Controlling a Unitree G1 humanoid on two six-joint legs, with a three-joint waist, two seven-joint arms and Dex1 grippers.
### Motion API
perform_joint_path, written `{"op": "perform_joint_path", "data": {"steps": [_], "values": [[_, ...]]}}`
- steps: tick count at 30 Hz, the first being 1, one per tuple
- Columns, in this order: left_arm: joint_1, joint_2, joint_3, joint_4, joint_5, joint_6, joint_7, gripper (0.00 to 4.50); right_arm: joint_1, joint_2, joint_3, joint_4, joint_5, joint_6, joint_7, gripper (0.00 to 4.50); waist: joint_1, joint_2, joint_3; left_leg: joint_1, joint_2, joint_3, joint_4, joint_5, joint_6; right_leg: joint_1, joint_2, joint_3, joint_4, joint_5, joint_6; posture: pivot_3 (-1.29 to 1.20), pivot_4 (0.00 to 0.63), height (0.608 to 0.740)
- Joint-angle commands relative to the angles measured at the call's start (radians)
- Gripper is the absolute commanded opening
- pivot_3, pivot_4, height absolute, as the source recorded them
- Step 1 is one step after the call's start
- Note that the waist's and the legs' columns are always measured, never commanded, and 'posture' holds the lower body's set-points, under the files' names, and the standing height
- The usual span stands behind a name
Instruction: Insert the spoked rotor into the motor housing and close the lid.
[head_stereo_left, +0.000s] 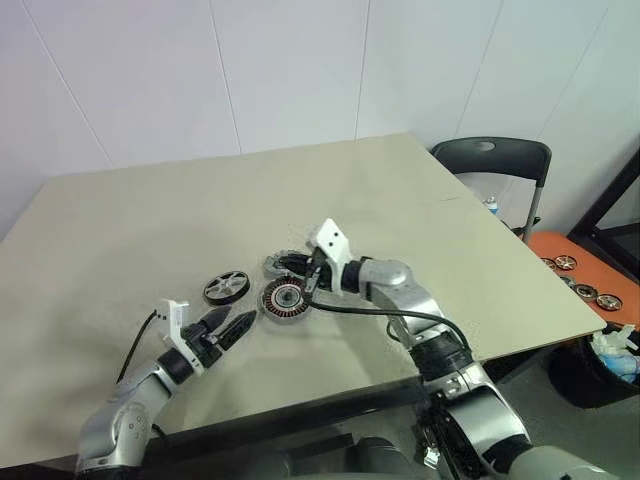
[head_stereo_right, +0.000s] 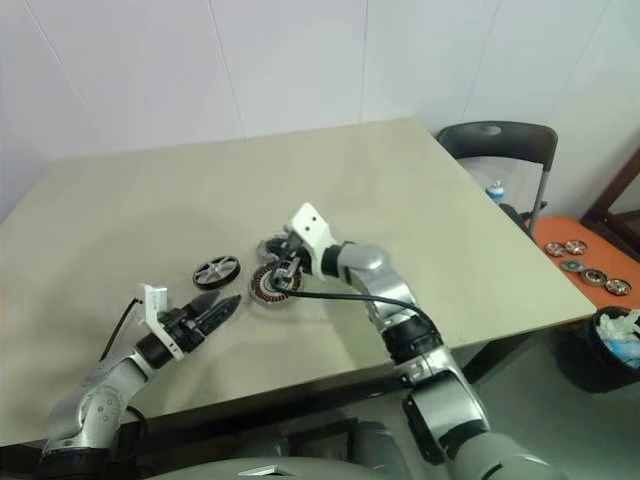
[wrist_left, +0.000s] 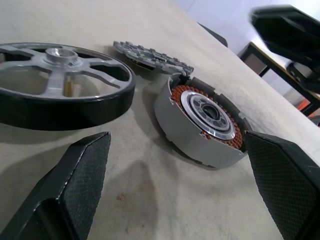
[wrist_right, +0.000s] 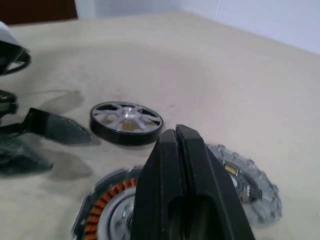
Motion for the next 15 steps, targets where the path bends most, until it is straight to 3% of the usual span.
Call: {"op": "perform_joint_path", "data": {"steps": [1, 4, 9, 15], "values": [[-0.014, -0.003, 0.002, -0.035, 0.005, -0.013, 0.004, 4.5, -0.011, -0.014, 0.093, 0.088, -0.101, 0.028, -0.017, 0.03, 0.003, 0.0, 0.0, 0.0, 0.0, 0.0, 0.0, 0.0, 0.0, 0.0, 0.0, 0.0, 0.0, 0.0, 0.0, 0.0, 0.0, 0.74], [-0.014, 0.0, 0.005, -0.042, 0.012, -0.018, 0.005, 4.5, 0.011, -0.042, 0.161, 0.121, -0.147, 0.075, 0.023, 0.03, 0.002, 0.001, -0.001, -0.001, -0.001, 0.0, 0.0, 0.0, 0.0, 0.0, -0.001, 0.0, 0.0, 0.0, 0.0, 0.0, 0.0, 0.74], [-0.025, 0.02, 0.033, -0.053, 0.025, -0.046, 0.0, 4.5, 0.007, -0.039, 0.133, 0.106, -0.131, 0.056, 0.01, 0.03, 0.002, 0.0, -0.002, 0.002, 0.0, 0.0, 0.001, 0.0, 0.0, 0.002, 0.0, 0.0, 0.0, 0.0, 0.0, 0.0, 0.0, 0.74], [-0.079, 0.046, 0.054, -0.049, 0.033, -0.107, -0.026, 4.5, -0.019, 0.077, -0.047, 0.07, 0.021, -0.044, -0.06, 0.03, -0.001, -0.001, 0.0, 0.0, 0.0, 0.0, 0.001, 0.0, -0.001, 0.0, 0.0, 0.0, 0.001, 0.0, 0.0, 0.0, 0.0, 0.74]]}}
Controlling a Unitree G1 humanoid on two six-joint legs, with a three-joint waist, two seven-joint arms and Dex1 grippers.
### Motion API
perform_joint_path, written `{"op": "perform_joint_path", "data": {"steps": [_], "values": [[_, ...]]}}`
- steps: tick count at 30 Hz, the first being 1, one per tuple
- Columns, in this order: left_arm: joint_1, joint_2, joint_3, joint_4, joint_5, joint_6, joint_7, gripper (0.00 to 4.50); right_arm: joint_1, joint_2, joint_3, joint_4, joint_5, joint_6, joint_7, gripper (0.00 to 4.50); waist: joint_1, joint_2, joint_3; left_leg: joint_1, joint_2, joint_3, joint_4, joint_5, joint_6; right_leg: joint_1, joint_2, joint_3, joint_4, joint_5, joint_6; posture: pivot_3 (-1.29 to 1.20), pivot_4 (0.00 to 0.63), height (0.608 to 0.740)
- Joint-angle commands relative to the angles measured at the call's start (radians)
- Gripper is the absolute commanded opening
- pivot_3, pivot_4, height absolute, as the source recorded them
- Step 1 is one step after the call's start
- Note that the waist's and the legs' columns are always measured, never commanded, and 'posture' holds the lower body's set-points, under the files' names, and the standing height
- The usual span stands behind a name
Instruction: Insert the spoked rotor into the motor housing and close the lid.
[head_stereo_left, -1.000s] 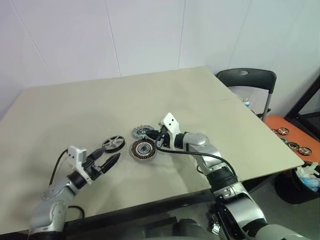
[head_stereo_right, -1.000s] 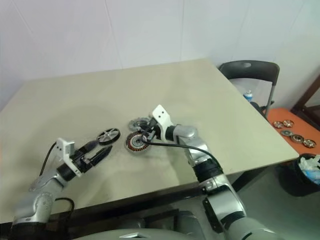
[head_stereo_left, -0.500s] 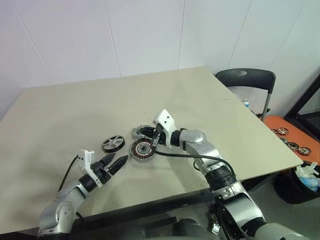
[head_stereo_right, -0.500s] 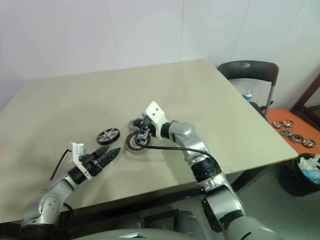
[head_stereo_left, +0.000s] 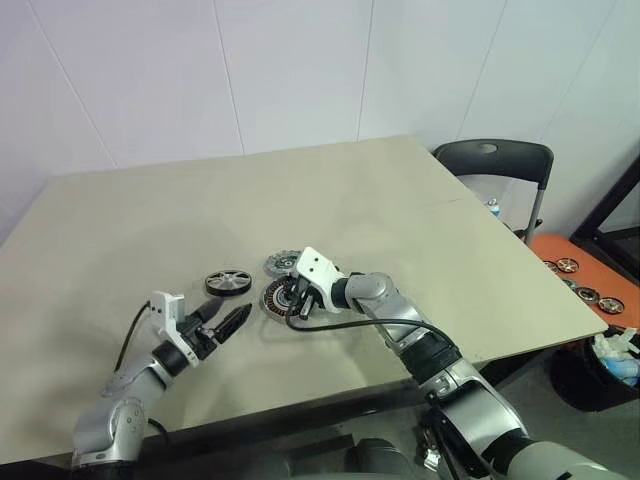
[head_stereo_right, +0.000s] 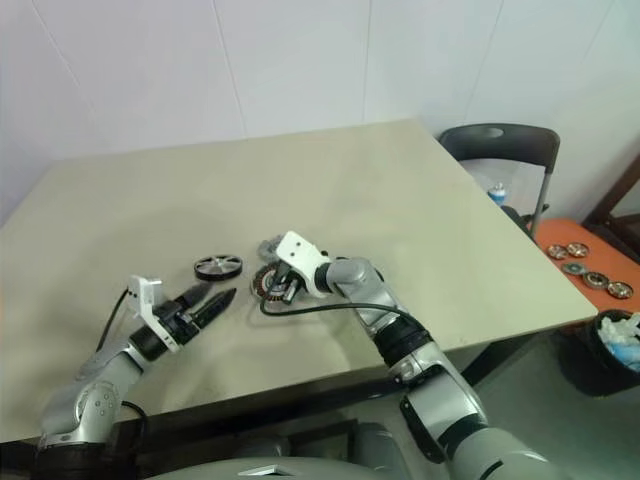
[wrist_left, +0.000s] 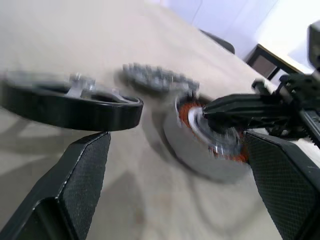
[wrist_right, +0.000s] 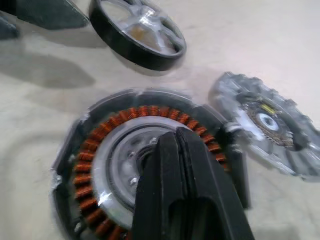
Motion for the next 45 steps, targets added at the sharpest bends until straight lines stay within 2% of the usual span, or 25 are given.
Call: {"op": "perform_joint_path", "data": {"steps": [1, 7, 10, 15, 17, 20, 23, 27, 31, 36, 40, 41, 45], "values": [[-0.036, 0.016, 0.023, -0.037, -0.001, -0.042, -0.02, 4.5, -0.029, 0.042, -0.078, -0.036, 0.067, -0.061, -0.027, 0.03, -0.002, 0.0, 0.0, 0.0, 0.0, 0.0, -0.001, 0.0, 0.0, 0.0, 0.0, 0.0, 0.0, 0.0, 0.0, 0.0, 0.0, 0.74], [-0.009, 0.012, 0.002, -0.017, 0.009, 0.026, 0.018, 4.5, -0.03, 0.016, -0.101, -0.038, 0.061, -0.097, -0.028, 0.03, -0.002, 0.0, 0.0, -0.001, 0.0, 0.001, -0.001, -0.001, 0.001, -0.001, 0.0, 0.001, -0.001, 0.0, 0.0, 0.0, 0.0, 0.74], [0.019, -0.007, 0.028, -0.027, -0.043, 0.091, 0.047, 4.5, -0.032, -0.012, -0.106, -0.039, 0.061, -0.106, -0.019, 0.03, -0.002, 0.0, 0.0, -0.001, 0.0, 0.001, -0.001, -0.001, 0.001, -0.001, 0.0, 0.001, -0.001, 0.0, 0.0, 0.0, 0.0, 0.74], [0.108, -0.036, 0.135, -0.127, -0.325, 0.323, 0.12, 4.5, -0.035, -0.058, -0.111, -0.033, 0.056, -0.127, -0.017, 0.03, -0.005, 0.001, 0.0, -0.001, 0.0, 0.001, -0.001, -0.001, 0.001, -0.001, 0.0, 0.001, -0.001, 0.0, 0.0, 0.0, 0.0, 0.74], [0.125, -0.035, 0.16, -0.126, -0.378, 0.381, 0.163, 4.5, -0.037, -0.063, -0.108, -0.032, 0.055, -0.136, -0.018, 0.03, -0.004, 0.0, 0.0, -0.001, 0.0, 0.001, -0.001, -0.001, 0.001, -0.001, 0.0, 0.001, -0.001, 0.0, 0.0, 0.0, 0.0, 0.74], [0.062, -0.094, 0.173, -0.044, -0.35, 0.385, 0.327, 4.5, -0.041, -0.058, -0.107, -0.033, 0.057, -0.142, -0.023, 0.03, 0.001, 0.001, 0.001, 0.0, 0.0, 0.001, -0.001, -0.001, 0.001, 0.0, 0.0, 0.001, 0.0, 0.0, 0.0, 0.0, 0.0, 0.74], [-0.01, -0.162, 0.175, 0.012, -0.345, 0.384, 0.419, 4.5, -0.039, -0.052, -0.102, -0.037, 0.052, -0.147, -0.026, 0.03, 0.009, 0.001, 0.0, 0.002, 0.0, -0.001, 0.001, 0.0, 0.0, 0.004, 0.0, -0.001, 0.0, 0.0, 0.0, 0.0, 0.0, 0.74], [-0.148, -0.264, 0.167, 0.143, -0.316, 0.346, 0.512, 4.5, -0.033, -0.042, -0.101, -0.044, 0.056, -0.148, -0.023, 0.03, 0.029, 0.002, 0.001, 0.006, 0.0, -0.002, 0.003, 0.001, -0.002, 0.01, -0.001, -0.002, -0.001, -0.002, 0.002, 0.0, 0.0, 0.74], [-0.268, -0.309, 0.156, 0.311, -0.245, 0.279, 0.532, 4.5, -0.036, -0.029, -0.101, -0.047, 0.054, -0.15, -0.032, 0.03, 0.044, 0.004, 0.001, 0.017, 0.001, -0.003, 0.002, 0.002, -0.003, 0.024, -0.001, -0.006, -0.002, -0.005, 0.0, 0.0, 0.0, 0.74], [-0.277, -0.302, 0.184, 0.307, -0.271, 0.308, 0.515, 2.85, -0.037, -0.037, -0.11, -0.045, 0.043, -0.163, -0.047, 0.0, 0.043, 0.004, 0.001, 0.018, 0.001, -0.004, 0.002, 0.002, -0.003, 0.026, -0.001, -0.007, -0.003, -0.005, 0.001, 0.0, 0.0, 0.74], [-0.252, -0.288, 0.223, 0.275, -0.299, 0.327, 0.53, 1.43, -0.034, -0.047, -0.115, -0.043, 0.041, -0.169, -0.059, 0.0, 0.038, 0.004, 0.001, 0.012, 0.001, -0.003, 0.0, 0.002, -0.003, 0.018, -0.002, -0.005, -0.003, -0.003, 0.004, 0.0, 0.0, 0.74], [-0.256, -0.294, 0.247, 0.262, -0.333, 0.323, 0.522, 1.28, -0.032, -0.05, -0.116, -0.045, 0.043, -0.17, -0.059, 0.0, 0.037, 0.004, 0.001, 0.01, 0.001, -0.003, -0.001, 0.002, -0.003, 0.016, -0.002, -0.005, -0.003, -0.002, 0.002, 0.0, 0.0, 0.74], [-0.296, -0.31, 0.287, 0.201, -0.463, 0.352, 0.482, 1.28, -0.032, -0.065, -0.154, -0.069, 0.095, -0.14, -0.032, 0.0, 0.024, 0.003, 0.001, 0.001, 0.001, -0.003, 0.0, 0.002, -0.003, 0.006, -0.002, -0.005, -0.002, -0.002, 0.002, 0.0, 0.0, 0.74]]}}
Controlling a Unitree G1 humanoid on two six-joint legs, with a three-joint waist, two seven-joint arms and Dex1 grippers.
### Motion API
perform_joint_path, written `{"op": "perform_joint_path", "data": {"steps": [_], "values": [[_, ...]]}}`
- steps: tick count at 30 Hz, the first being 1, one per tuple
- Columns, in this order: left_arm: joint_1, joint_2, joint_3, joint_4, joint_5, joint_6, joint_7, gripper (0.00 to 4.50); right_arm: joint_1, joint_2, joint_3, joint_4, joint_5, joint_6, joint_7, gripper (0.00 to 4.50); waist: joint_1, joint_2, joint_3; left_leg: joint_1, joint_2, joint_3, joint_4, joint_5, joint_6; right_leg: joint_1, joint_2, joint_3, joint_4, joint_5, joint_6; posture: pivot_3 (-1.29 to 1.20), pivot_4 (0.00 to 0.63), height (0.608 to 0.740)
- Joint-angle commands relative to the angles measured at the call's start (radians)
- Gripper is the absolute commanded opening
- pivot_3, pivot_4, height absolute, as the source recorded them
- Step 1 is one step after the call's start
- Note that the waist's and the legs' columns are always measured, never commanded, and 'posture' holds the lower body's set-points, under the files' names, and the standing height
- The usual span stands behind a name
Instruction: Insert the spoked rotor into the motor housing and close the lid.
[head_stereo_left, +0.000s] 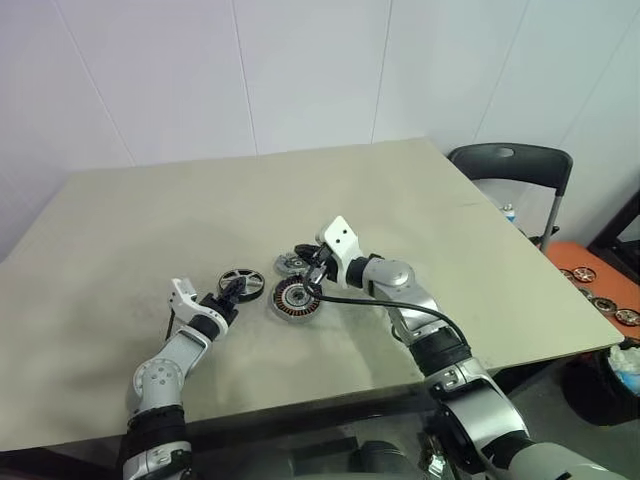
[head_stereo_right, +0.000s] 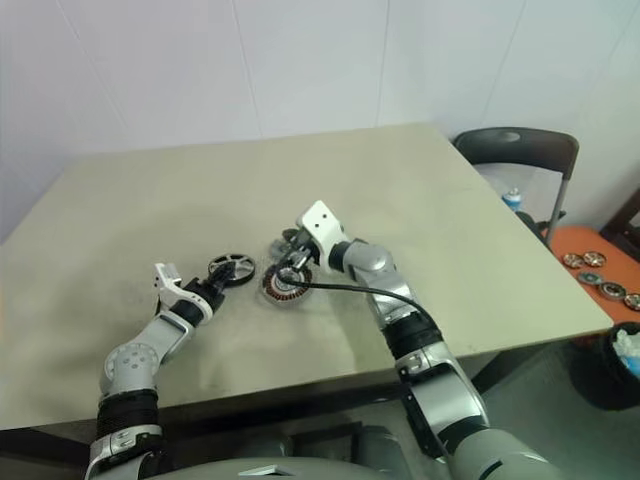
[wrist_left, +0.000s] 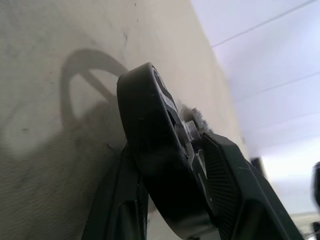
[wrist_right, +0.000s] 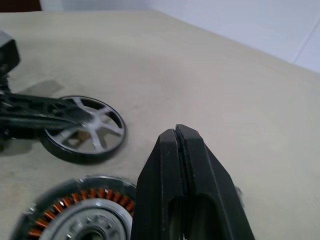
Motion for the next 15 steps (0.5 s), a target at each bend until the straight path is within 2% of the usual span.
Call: {"op": "perform_joint_path", "data": {"steps": [1, 4, 7, 12, 15], "values": [[-0.041, -0.014, 0.029, -0.077, -0.145, 0.044, -0.053, 1.28, -0.022, -0.019, -0.066, -0.076, 0.076, 0.022, 0.042, 0.0, -0.002, -0.001, 0.001, -0.002, 0.0, 0.0, 0.0, 0.0, 0.0, -0.002, 0.0, 0.0, 0.0, 0.0, 0.0, 0.0, 0.0, 0.74], [-0.043, -0.018, -0.017, -0.166, -0.282, 0.162, -0.134, 1.28, -0.006, -0.069, -0.125, -0.14, 0.182, 0.098, 0.135, 0.0, 0.0, -0.002, 0.002, -0.006, 0.0, 0.0, 0.0, 0.0, 0.0, -0.005, 0.0, 0.0, 0.0, 0.0, 0.0, 0.0, 0.0, 0.74], [-0.035, -0.008, -0.071, -0.181, -0.321, 0.241, -0.175, 1.28, 0.01, -0.116, -0.143, -0.156, 0.207, 0.134, 0.169, 0.0, 0.0, -0.002, 0.002, -0.007, 0.0, 0.0, 0.001, -0.001, 0.001, -0.005, 0.0, 0.0, -0.001, 0.0, 0.0, 0.0, 0.0, 0.74], [-0.043, 0.057, -0.237, -0.08, -0.186, 0.327, -0.241, 1.28, 0.036, -0.138, -0.124, -0.158, 0.176, 0.137, 0.156, 0.0, -0.008, -0.002, 0.002, -0.004, 0.0, 0.002, 0.0, -0.001, 0.002, -0.005, 0.001, 0.001, 0.0, 0.0, 0.0, 0.0, 0.0, 0.74], [-0.05, 0.095, -0.295, -0.031, -0.118, 0.332, -0.294, 1.28, 0.05, -0.125, -0.114, -0.186, 0.178, 0.147, 0.145, 0.0, -0.014, -0.002, 0.002, -0.003, 0.001, 0.003, 0.0, -0.001, 0.001, -0.005, 0.002, 0.002, 0.0, 0.0, 0.0, 0.0, 0.0, 0.74]]}}
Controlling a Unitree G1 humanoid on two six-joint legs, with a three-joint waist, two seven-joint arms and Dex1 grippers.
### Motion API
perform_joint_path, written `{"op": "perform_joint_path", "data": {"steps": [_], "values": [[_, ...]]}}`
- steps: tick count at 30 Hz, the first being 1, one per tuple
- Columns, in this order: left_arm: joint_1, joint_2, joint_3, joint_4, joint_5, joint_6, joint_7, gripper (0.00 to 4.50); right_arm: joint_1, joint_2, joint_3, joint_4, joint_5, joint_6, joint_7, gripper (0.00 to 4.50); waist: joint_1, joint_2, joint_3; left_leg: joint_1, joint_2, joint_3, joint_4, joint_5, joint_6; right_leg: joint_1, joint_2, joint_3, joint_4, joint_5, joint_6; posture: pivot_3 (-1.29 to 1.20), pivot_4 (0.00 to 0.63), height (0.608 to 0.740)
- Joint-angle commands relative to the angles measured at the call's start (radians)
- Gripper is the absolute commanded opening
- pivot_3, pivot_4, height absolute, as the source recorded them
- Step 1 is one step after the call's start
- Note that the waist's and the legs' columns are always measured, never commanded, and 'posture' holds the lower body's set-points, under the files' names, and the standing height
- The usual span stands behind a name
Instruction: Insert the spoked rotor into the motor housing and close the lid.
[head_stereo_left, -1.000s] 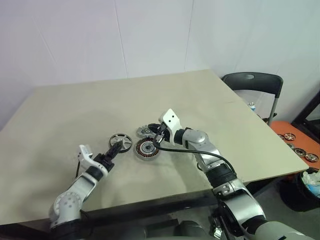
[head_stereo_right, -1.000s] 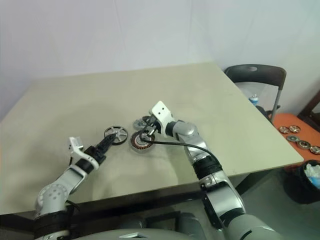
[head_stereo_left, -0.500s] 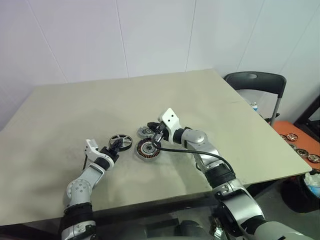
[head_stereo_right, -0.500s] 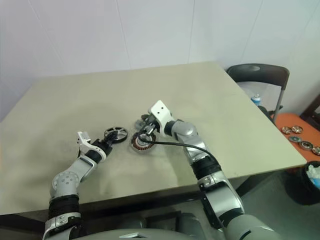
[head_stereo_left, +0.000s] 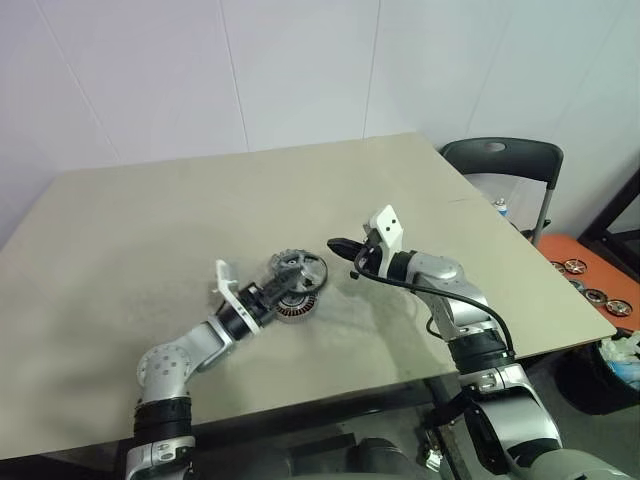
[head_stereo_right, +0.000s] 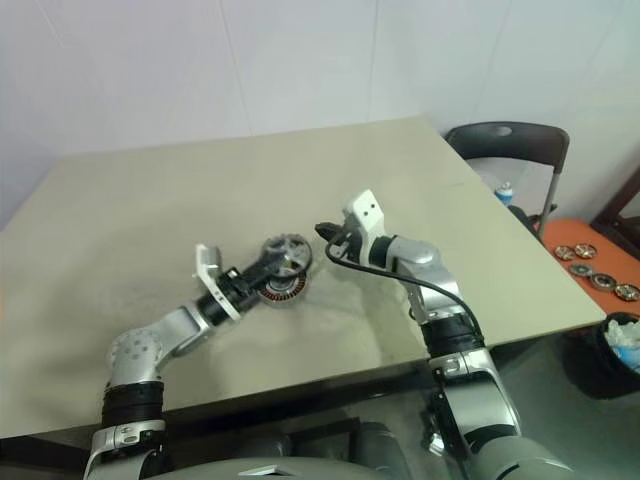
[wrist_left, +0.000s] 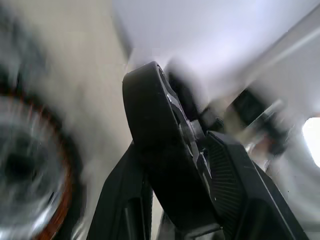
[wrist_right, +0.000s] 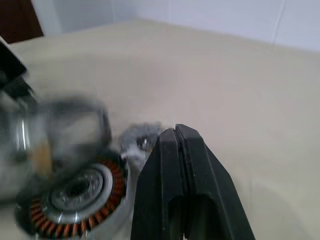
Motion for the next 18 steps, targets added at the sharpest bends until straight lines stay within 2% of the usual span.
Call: {"op": "perform_joint_path", "data": {"steps": [1, 5, 10, 18], "values": [[-0.033, 0.039, -0.04, 0.034, 0.064, 0.001, -0.07, 1.28, -0.005, 0.017, 0.012, -0.072, 0.008, 0.004, -0.011, 0.0, -0.004, 0.0, 0.0, 0.0, 0.0, 0.0, 0.0, 0.0, 0.0, 0.0, 0.0, 0.0, 0.0, 0.0, 0.0, 0.0, 0.0, 0.74], [-0.067, 0.057, -0.006, 0.065, 0.092, -0.039, -0.094, 1.28, 0.014, 0.025, 0.016, -0.102, 0.012, 0.017, -0.02, 0.0, -0.01, 0.0, 0.0, 0.0, 0.0, 0.0, 0.0, 0.0, 0.0, 0.0, 0.0, 0.0, 0.0, 0.0, 0.0, 0.0, 0.0, 0.74], [-0.077, 0.032, 0.071, 0.03, 0.056, -0.061, -0.067, 1.28, 0.027, 0.028, 0.02, -0.103, 0.004, 0.015, -0.032, 0.0, -0.01, 0.0, 0.0, -0.001, 0.0, 0.0, 0.0, 0.0, 0.0, 0.0, -0.001, 0.0, -0.001, 0.0, 0.0, 0.0, 0.0, 0.74], [-0.034, 0.025, 0.061, 0.035, 0.115, -0.057, -0.048, 1.28, 0.022, 0.033, 0.03, -0.101, 0.0, 0.011, -0.038, 0.0, -0.011, 0.0, 0.0, -0.001, 0.0, 0.0, 0.0, 0.0, 0.0, -0.001, -0.001, 0.0, 0.0, 0.0, 0.0, 0.0, 0.0, 0.74]]}}
